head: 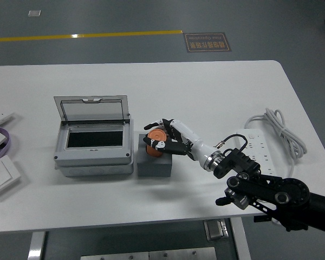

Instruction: Pick up the cylinder from the cube,place it in the box,flap close box

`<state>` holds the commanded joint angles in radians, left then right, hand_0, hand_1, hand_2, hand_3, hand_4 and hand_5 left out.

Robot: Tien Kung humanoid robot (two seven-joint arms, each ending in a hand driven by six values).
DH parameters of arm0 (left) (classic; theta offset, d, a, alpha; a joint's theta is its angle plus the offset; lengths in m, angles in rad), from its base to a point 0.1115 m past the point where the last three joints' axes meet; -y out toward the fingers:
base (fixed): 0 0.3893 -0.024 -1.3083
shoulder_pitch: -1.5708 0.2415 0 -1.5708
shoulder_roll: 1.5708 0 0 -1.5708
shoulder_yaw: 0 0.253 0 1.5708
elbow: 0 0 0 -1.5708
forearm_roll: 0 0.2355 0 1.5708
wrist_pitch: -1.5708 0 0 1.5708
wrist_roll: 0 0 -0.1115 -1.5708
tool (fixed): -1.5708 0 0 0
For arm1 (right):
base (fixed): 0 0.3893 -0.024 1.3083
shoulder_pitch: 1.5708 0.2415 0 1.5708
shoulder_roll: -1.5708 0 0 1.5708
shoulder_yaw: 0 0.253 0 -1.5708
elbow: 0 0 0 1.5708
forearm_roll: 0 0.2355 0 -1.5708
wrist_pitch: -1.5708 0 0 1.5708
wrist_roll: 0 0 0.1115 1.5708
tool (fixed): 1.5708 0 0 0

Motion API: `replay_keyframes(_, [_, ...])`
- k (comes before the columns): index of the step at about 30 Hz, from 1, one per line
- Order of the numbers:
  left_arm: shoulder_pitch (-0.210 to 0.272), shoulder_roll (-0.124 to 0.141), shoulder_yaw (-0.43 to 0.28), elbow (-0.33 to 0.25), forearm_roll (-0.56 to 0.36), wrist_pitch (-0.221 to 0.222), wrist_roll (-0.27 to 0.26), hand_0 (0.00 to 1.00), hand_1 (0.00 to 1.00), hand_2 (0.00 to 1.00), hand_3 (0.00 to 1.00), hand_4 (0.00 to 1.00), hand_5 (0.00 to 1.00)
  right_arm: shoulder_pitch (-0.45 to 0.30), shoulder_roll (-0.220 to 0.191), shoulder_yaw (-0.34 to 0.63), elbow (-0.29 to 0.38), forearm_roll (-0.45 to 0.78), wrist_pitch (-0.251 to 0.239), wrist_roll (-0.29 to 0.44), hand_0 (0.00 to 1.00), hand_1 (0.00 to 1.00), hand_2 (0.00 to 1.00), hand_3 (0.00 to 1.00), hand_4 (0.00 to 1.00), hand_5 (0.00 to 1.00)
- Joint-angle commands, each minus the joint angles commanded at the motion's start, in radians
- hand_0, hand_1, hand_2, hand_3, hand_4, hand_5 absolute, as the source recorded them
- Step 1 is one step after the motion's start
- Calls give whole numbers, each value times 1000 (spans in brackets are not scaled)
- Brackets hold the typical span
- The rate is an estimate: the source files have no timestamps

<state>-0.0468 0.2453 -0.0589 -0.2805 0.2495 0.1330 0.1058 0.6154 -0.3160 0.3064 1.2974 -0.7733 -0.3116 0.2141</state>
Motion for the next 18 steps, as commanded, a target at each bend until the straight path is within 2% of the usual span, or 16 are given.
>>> replay_keyframes(7, [-1, 1, 3, 0, -1, 1, 0, 586, 572, 549, 611, 650, 216, 5, 3, -4, -3, 6, 1, 7, 782, 714, 627, 666, 744, 292])
replay_keyframes(8, [-1, 1, 3, 0, 0, 1, 0, 586, 571, 548, 612, 645, 213, 5, 3, -5, -4, 7, -1, 9, 865, 797, 750, 761, 751, 256])
replay_keyframes(18, [-1, 0, 8, 1, -3, -2, 0, 586, 570, 547, 610, 643, 212, -1, 13, 8, -10, 20, -23, 39, 878, 819, 786, 795, 746, 225])
